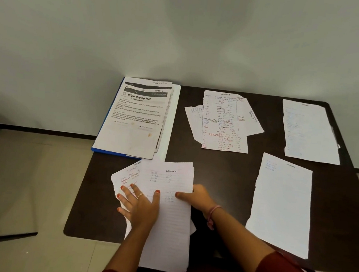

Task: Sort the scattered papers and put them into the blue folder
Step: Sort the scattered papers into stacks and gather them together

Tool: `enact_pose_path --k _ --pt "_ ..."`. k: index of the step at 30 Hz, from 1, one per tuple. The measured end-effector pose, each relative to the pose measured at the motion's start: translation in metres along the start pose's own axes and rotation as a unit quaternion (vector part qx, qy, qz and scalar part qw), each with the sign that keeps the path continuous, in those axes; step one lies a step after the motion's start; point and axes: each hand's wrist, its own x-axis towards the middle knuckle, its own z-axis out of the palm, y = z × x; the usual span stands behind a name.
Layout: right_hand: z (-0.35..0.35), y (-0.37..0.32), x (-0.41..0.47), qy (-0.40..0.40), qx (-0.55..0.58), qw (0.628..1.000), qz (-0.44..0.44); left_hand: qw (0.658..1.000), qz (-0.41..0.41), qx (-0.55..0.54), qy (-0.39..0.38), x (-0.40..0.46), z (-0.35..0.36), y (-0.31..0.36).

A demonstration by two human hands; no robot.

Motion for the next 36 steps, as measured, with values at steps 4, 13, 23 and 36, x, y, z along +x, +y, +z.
enact_pose_path --k 4,13,23,36 --pt "-0.023 0.008 -0.009 0.002 -0.001 1.000 0.009 0.999 0.027 0.012 -0.015 -0.012 0.011 0.016" --pt "-0.079 0.036 -0.028 0.098 0.063 0.993 0.010 0.992 0.105 0.003 -0.069 -0.043 0.034 0.058" --pt "-0.134 0.051 -0.031 0.152 0.306 0.940 0.007 0.968 0.234 -0.071 -0.050 -0.055 0.037 0.091" --pt "-0.142 0.036 -0.007 0.270 0.146 0.952 -0.005 0.964 0.256 -0.005 -0.069 -0.029 0.030 0.087"
